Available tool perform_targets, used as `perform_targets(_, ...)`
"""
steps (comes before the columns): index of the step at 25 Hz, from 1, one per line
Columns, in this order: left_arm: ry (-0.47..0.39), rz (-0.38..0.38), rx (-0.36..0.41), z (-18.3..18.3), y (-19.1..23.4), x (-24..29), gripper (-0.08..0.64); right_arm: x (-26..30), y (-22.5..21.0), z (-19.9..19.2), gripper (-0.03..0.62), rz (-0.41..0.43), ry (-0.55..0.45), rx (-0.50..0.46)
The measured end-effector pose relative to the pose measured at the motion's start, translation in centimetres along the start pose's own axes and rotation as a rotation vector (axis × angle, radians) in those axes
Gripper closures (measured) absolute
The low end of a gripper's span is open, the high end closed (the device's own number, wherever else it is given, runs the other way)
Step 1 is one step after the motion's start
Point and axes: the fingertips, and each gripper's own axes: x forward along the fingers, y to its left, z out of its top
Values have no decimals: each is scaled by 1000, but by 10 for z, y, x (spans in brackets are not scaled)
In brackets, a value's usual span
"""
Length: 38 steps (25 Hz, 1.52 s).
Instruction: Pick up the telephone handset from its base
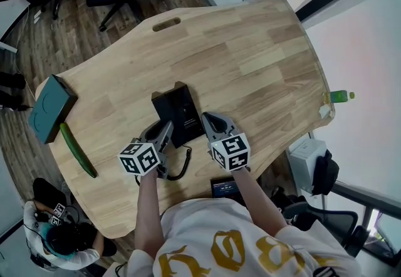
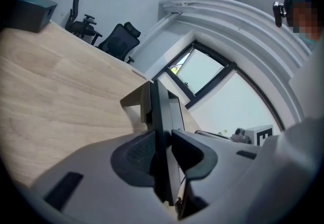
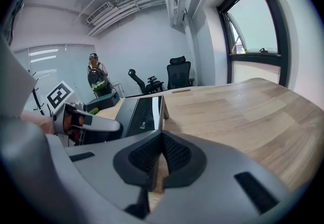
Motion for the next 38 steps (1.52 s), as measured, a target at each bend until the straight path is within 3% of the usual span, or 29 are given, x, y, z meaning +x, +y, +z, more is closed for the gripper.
perform_targets(18, -14, -17, -59, -1, 0, -4, 468, -6, -4, 2, 588, -14, -12, 4)
perform_targets(38, 24, 39, -43, -2, 6, -7, 457, -9, -4, -1, 588, -6, 2, 13)
